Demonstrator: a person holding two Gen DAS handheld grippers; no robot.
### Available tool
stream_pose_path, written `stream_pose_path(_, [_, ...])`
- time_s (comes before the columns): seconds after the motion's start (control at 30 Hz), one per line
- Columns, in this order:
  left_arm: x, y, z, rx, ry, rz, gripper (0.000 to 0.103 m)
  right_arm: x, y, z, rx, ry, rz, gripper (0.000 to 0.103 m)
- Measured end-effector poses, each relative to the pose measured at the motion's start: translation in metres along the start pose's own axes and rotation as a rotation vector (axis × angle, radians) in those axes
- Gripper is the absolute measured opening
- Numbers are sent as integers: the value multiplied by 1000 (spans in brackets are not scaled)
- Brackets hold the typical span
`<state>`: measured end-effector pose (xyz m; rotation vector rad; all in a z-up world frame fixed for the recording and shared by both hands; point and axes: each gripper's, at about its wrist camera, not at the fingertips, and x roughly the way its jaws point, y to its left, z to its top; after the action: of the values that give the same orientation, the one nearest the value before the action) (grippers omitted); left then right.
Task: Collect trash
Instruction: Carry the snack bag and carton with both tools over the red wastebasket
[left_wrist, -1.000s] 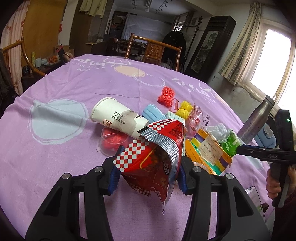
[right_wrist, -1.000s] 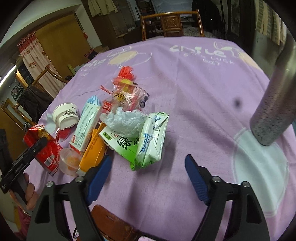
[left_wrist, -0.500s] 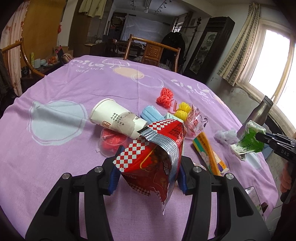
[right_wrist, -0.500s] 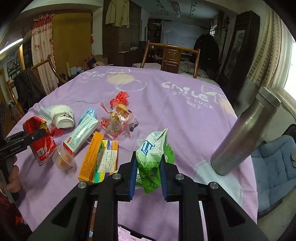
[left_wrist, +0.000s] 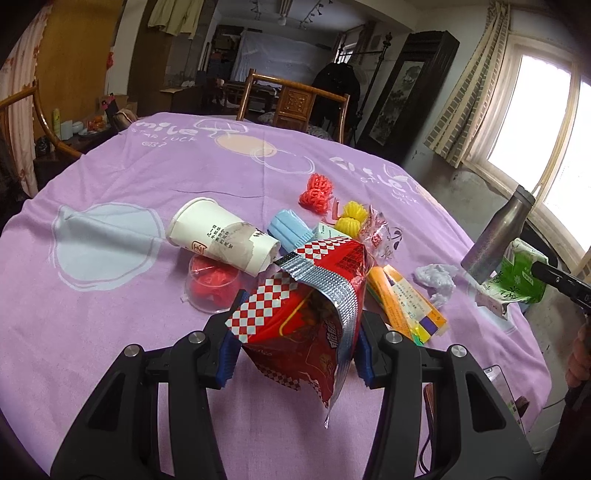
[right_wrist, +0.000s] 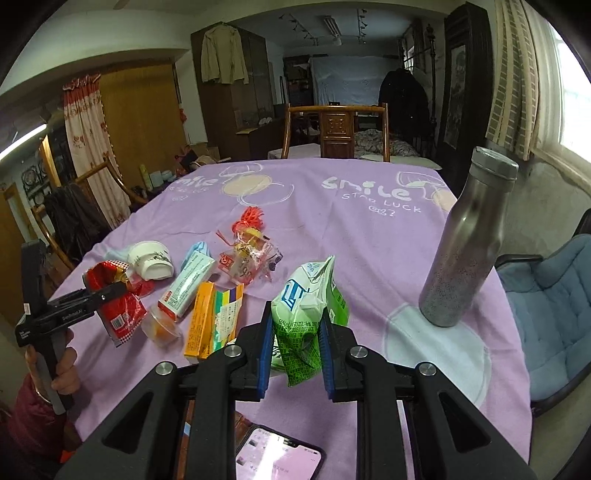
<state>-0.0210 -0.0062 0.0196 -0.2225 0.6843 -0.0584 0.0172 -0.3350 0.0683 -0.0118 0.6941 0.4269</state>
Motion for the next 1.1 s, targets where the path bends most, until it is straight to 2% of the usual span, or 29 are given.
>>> stream_pose_path(0.23, [-42, 7, 4, -38, -57, -22, 50, -11, 8, -2, 32, -46, 81, 22])
stream_pose_path(0.43, [-87, 24, -3, -73, -135, 14, 50, -23, 29, -1, 25, -81, 161, 22])
stream_pose_path(0.6, [-126, 56, -20, -115, -165, 78, 50, -28, 61, 1, -7, -92, 240, 22])
stream_pose_path(0.8, [-191, 120, -58, -202, -207, 232, 50, -18, 122, 2, -73, -57, 370, 22])
stream_pose_path(0.9, [-225, 165, -88, -264, -197, 350, 50, -13, 162, 2, -112, -36, 436, 22])
stream_pose_path(1.1, [-279, 248, -156, -437, -165, 518, 50, -4, 243, 5, -191, 22, 537, 22])
